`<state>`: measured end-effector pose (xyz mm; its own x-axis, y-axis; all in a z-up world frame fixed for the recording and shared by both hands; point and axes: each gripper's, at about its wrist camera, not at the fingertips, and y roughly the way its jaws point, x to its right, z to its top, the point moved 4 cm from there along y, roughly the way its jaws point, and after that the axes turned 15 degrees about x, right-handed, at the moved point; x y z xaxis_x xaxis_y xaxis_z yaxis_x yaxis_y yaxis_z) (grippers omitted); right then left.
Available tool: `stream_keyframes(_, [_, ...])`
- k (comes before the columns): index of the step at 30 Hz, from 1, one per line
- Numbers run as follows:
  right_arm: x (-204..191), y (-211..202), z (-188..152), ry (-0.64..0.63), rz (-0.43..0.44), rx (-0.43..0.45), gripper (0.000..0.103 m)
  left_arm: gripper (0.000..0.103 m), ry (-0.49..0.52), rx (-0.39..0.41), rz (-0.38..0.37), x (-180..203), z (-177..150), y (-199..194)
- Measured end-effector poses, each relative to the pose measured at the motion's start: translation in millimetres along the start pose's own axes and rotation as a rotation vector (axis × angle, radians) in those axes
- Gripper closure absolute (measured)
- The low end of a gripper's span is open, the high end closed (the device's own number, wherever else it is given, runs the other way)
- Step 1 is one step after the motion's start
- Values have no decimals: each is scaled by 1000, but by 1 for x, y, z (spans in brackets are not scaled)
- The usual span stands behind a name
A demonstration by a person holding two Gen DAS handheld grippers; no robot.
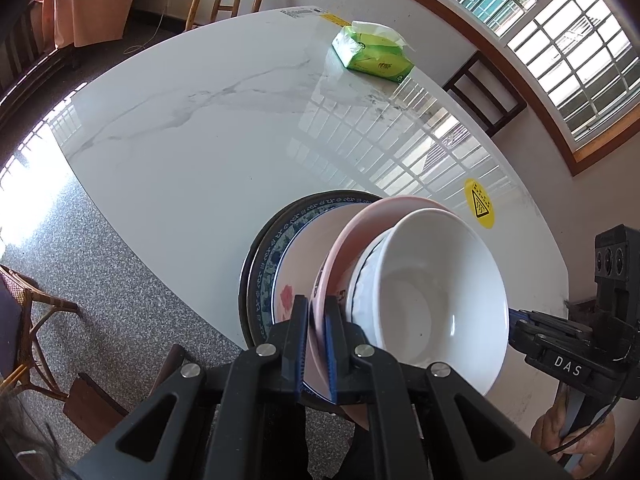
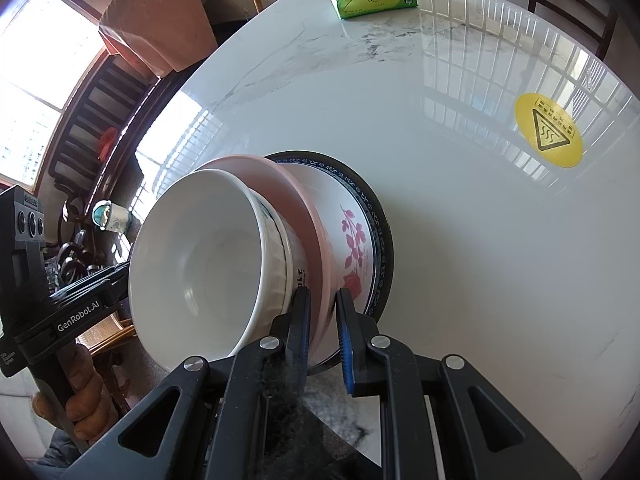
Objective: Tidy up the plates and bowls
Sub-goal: 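Lower the bowl stack onto the plates and open both grippers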
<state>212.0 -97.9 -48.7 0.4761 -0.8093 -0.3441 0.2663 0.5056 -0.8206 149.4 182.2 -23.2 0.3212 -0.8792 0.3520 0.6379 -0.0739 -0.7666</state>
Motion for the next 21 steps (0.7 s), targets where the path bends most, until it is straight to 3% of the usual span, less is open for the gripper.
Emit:
stream_keyframes(8, [8, -6, -5, 50, 39, 121, 80, 92, 54, 75, 18, 3, -5, -6])
stream_keyframes(10, [12, -9, -6, 62, 48, 157, 72, 91, 68, 104, 18, 4, -7, -9])
stream_keyframes(15, [11, -19, -8, 75, 70, 256, 62, 88, 86, 203, 6, 3, -9, -20])
stream_keyframes(21, [13, -31, -15, 106, 89, 366, 57, 83, 166, 339, 46, 10, -16, -40])
